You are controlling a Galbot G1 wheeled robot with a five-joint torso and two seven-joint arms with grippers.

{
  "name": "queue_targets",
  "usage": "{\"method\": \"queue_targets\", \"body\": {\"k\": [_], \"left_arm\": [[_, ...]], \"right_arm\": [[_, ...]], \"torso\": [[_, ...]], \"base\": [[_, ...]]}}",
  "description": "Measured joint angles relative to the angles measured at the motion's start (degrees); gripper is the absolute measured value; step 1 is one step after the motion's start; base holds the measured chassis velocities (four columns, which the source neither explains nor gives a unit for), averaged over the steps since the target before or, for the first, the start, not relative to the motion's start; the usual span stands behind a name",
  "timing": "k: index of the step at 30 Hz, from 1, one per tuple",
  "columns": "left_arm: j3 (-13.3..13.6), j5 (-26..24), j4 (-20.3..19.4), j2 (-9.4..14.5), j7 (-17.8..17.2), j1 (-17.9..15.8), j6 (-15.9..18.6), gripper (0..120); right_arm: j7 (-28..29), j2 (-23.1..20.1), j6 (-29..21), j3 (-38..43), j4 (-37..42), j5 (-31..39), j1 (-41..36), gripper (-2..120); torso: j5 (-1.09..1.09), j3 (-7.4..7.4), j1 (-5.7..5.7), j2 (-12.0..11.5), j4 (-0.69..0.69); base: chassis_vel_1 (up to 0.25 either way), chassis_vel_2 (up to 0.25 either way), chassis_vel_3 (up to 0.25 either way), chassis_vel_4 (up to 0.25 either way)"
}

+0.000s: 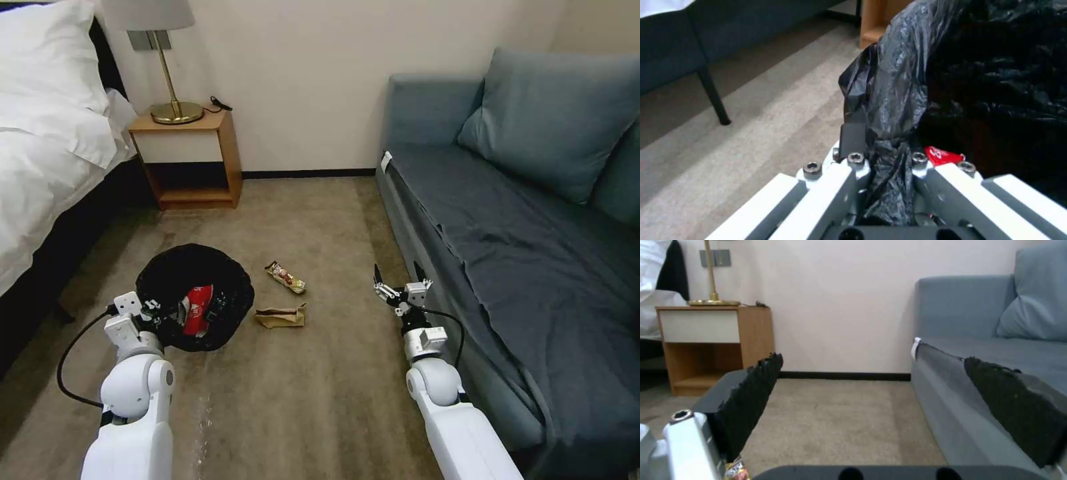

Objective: Pick up the trash bin, then pick up the garbage on the floor and place it into the trash bin.

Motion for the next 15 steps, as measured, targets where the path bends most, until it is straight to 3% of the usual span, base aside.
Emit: {"method": "queue_targets", "body": {"k": [15], "left_arm": [[-0.01,0.0,0.07,0.0,-0.08,0.05,-0.01,2]], "right_arm": [[0.17,0.18,-0.07,-0.38,-0.03,0.11,0.0,100]], "torso": [[0.0,0.0,0.0,0.0,0.0]], "base": [[-0.078,0.075,0.08,-0.08]]}}
